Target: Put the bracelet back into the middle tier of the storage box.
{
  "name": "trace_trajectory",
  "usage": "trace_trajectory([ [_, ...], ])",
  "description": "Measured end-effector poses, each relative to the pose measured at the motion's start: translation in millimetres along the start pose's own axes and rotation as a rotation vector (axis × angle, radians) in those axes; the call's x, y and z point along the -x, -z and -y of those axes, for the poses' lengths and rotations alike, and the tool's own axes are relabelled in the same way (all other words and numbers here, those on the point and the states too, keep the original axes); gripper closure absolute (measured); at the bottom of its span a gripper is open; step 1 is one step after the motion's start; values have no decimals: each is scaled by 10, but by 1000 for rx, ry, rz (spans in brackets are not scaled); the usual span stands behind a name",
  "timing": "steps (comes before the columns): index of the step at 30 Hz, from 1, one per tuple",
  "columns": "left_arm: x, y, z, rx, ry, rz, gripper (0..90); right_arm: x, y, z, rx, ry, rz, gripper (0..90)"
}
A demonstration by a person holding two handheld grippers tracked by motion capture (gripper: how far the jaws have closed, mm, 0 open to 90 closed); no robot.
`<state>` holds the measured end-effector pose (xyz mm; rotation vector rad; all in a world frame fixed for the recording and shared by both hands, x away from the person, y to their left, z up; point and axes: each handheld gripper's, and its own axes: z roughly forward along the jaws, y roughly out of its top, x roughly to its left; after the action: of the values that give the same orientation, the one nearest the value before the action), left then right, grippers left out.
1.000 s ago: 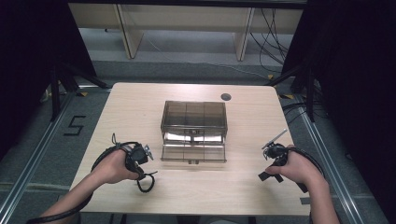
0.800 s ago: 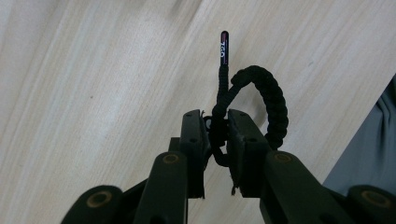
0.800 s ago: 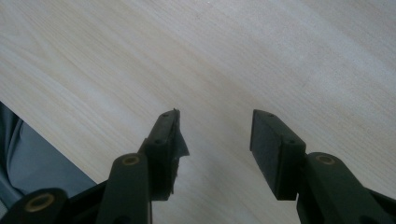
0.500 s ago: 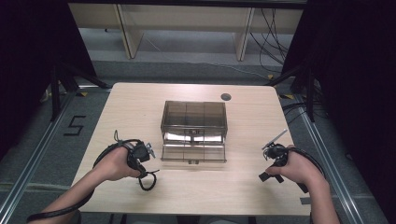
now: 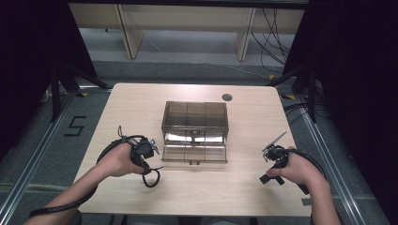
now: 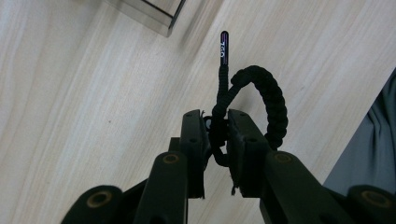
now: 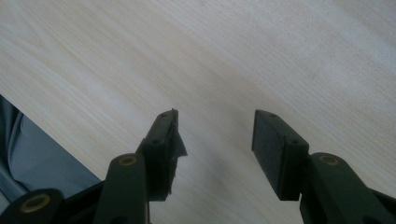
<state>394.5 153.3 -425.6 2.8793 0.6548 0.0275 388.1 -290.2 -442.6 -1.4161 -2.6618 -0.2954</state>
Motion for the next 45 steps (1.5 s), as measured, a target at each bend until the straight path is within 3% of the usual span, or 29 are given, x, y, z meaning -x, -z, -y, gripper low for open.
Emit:
trace_trajectory([
  [8,-42,40,-63,7,-5,1,764,2,-4,9,7,5,-2,516],
  [10,-53,46,-79,14,1,3,765,20,-9,13,12,27,5,516],
  [16,-77,95,-147,14,-14,-1,765,20,-8,29,0,17,1,515],
  [20,-85,120,-177,20,-15,-3,765,6,-21,36,-3,-15,7,514],
  [27,-91,155,-229,25,-20,-5,764,19,-30,47,9,23,3,512],
  [45,-170,325,-360,64,-19,-24,765,20,0,19,11,34,-2,510],
])
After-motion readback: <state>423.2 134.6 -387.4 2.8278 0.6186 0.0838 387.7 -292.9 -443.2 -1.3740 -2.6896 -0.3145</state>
